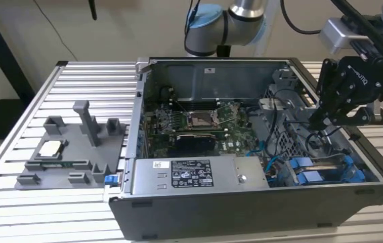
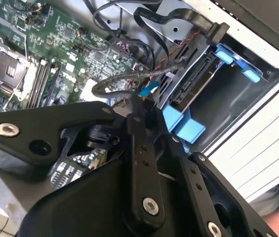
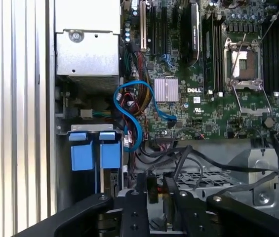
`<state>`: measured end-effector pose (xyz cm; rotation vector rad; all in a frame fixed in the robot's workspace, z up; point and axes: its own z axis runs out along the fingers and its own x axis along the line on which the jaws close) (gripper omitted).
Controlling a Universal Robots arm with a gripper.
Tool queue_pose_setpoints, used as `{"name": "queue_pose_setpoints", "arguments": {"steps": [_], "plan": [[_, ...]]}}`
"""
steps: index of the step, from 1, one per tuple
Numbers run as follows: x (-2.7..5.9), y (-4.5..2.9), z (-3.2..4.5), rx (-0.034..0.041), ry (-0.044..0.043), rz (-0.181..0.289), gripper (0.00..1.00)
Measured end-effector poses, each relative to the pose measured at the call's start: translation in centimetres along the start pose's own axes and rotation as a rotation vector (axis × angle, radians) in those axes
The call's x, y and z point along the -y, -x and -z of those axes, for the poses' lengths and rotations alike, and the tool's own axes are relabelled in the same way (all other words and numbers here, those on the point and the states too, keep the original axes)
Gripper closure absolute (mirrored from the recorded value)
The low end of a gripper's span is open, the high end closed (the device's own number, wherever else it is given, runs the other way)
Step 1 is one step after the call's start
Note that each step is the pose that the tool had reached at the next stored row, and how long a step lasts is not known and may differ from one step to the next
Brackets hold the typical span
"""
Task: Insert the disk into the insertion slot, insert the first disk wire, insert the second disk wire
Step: 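Insert the first disk wire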
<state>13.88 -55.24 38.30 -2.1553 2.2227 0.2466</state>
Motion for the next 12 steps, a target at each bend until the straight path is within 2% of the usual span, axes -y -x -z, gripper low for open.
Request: {"name": "queue_pose_setpoints", "arguments": {"steps": [1, 2, 4, 6, 7, 11, 12], "plan": [[0.0, 0.0, -0.01, 0.0005, -0.0001, 0.0, 0.71], [0.0, 0.0, -0.01, 0.0005, -0.0001, 0.0, 0.79], [0.0, 0.0, -0.01, 0.0002, -0.0002, -0.001, 0.81], [0.0, -0.01, -0.06, -0.0037, -0.004, 0.0, 0.81], [0.01, -0.02, -0.11, -0.009, -0.006, 0.0, 0.81], [0.01, -0.03, -0.18, -0.0431, -0.009, 0.001, 0.81], [0.02, -0.04, -0.22, -0.0478, -0.0101, 0.002, 0.81]]}}
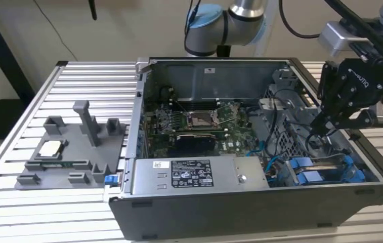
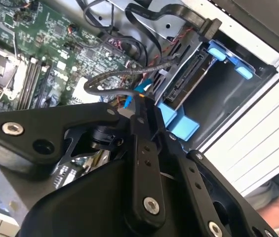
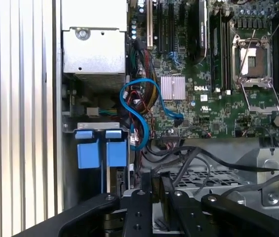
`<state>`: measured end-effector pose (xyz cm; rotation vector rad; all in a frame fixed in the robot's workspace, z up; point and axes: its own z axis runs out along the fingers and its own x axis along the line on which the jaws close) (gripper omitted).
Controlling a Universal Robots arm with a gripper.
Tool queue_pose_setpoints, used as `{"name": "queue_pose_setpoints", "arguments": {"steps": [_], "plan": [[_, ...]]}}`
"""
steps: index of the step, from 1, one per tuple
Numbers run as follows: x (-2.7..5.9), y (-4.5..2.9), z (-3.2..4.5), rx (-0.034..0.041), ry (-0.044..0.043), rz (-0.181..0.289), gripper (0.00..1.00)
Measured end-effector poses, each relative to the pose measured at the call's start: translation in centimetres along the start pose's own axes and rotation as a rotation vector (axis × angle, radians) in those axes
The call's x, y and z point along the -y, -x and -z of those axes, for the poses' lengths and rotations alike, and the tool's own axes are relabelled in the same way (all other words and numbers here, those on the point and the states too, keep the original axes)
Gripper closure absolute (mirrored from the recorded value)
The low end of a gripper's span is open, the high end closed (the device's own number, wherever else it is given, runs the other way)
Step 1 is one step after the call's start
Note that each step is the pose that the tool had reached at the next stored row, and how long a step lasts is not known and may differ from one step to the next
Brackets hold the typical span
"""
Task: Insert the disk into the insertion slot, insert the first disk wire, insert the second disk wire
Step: 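Insert the first disk wire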
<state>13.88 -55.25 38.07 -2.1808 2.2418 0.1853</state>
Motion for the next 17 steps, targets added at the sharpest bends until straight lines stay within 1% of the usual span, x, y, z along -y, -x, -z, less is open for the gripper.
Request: {"name": "queue_pose_setpoints", "arguments": {"steps": [1, 3, 9, 13, 14, 17], "plan": [[0.0, -0.02, -0.05, -0.0018, -0.002, 0.001, 0.81], [0.01, -0.06, -0.14, -0.0039, -0.0091, 0.005, 0.81], [0.04, -0.3, -0.4, -0.0077, -0.0353, 0.015, 0.81], [0.09, -0.77, -0.58, -0.0126, -0.0438, 0.019, 0.81], [0.09, -0.93, -0.61, -0.0151, -0.0451, 0.019, 0.81], [0.12, -1.37, -0.7, -0.0256, -0.0481, 0.019, 0.81]]}}
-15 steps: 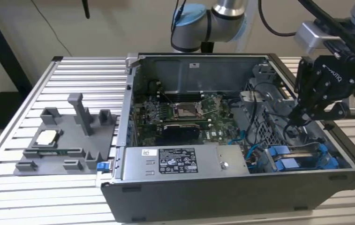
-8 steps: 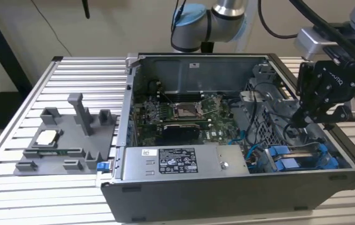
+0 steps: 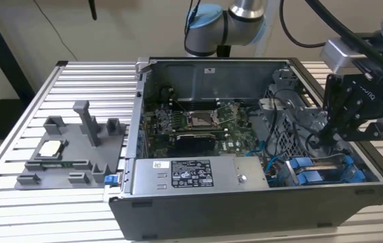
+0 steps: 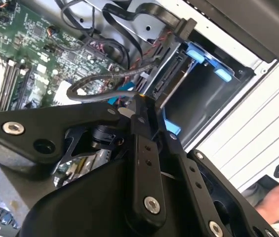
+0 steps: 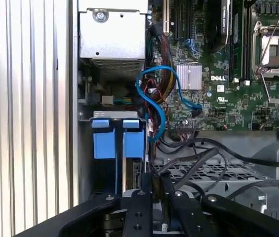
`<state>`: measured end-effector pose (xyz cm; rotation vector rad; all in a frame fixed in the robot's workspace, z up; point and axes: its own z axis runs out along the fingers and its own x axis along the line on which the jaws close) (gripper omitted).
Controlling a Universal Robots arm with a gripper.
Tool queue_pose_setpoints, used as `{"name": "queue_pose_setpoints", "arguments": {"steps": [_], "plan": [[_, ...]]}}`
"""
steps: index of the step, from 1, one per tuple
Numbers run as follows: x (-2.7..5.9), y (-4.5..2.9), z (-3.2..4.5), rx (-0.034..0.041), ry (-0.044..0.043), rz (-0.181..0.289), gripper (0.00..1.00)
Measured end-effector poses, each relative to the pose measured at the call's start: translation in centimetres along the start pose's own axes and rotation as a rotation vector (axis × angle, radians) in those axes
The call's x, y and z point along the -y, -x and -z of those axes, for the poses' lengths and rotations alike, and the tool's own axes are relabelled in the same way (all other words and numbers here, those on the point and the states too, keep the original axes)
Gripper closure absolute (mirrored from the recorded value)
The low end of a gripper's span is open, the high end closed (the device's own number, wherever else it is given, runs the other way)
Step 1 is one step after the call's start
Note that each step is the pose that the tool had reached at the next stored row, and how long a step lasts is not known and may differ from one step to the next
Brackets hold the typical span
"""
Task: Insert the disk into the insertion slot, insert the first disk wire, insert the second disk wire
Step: 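Insert the first disk wire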
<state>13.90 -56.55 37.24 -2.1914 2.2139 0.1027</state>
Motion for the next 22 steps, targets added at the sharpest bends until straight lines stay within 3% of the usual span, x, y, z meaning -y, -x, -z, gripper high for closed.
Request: {"name": "queue_pose_setpoints", "arguments": {"steps": [3, 11, 18, 22], "plan": [[0.06, -0.3, -0.16, -0.0056, -0.0065, 0.0, 0.81], [0.41, -0.51, -0.67, -0.0081, -0.0427, 0.004, 0.81], [1.37, -0.57, -1.48, -0.0086, -0.0545, 0.004, 0.81], [1.5, -0.6, -1.86, -0.0086, -0.0578, 0.004, 0.81]]}}
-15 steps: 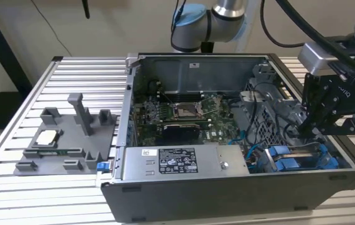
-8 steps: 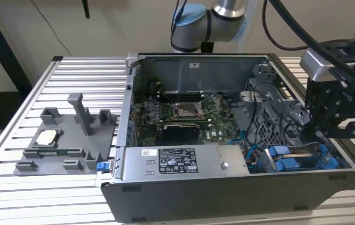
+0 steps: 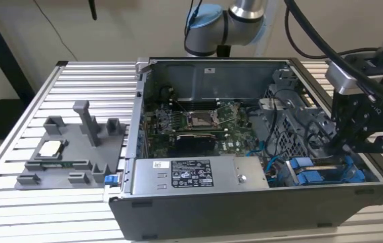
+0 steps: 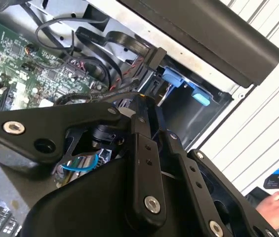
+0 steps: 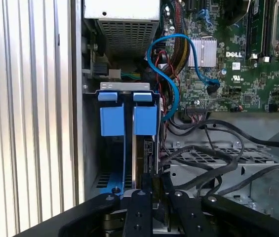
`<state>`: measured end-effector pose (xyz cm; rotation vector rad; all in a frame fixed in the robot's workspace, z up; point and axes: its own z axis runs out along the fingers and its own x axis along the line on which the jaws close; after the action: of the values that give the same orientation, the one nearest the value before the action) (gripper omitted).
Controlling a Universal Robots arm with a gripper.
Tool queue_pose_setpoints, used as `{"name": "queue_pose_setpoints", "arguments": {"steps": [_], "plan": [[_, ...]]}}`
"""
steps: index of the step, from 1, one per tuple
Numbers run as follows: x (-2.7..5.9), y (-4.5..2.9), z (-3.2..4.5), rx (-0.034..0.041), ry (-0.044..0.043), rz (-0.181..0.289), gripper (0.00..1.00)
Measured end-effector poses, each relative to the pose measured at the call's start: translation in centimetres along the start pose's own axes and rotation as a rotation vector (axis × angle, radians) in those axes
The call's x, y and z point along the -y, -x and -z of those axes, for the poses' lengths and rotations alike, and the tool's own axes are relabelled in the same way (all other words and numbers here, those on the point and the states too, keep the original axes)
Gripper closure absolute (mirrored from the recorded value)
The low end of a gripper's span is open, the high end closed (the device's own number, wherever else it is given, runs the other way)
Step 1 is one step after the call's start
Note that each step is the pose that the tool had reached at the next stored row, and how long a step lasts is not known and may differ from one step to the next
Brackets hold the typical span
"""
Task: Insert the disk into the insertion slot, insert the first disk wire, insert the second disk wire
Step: 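Insert the first disk wire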
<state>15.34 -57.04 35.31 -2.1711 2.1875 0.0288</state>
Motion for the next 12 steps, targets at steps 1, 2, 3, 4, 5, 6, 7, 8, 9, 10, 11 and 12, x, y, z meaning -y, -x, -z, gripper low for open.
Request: {"name": "queue_pose_setpoints", "arguments": {"steps": [1, 2, 3, 4, 5, 6, 7, 8, 9, 10, 11, 12], "plan": [[0.03, 0.0, -0.1, 0.0, -0.0007, 0.0, 0.81], [0.05, -0.01, -0.22, 0.0, -0.0017, 0.0, 0.81], [0.07, -0.02, -0.31, 0.0001, -0.0026, 0.0, 0.81], [0.08, -0.02, -0.35, 0.0, -0.003, 0.0, 0.81], [0.09, -0.02, -0.36, -0.0003, -0.0031, 0.0, 0.81], [0.09, -0.02, -0.4, -0.0001, -0.0032, 0.0, 0.81], [0.09, -0.03, -0.47, 0.0001, -0.0032, 0.0, 0.81], [0.09, -0.03, -0.55, 0.0002, -0.0033, 0.0, 0.81], [0.09, -0.03, -0.62, 0.0001, -0.0036, 0.0, 0.81], [0.09, -0.03, -0.69, 0.0, -0.0041, 0.0, 0.81], [0.09, -0.04, -0.74, -0.0001, -0.0043, 0.0, 0.81], [0.09, -0.04, -0.8, 0.0001, -0.0045, 0.0, 0.81]]}}
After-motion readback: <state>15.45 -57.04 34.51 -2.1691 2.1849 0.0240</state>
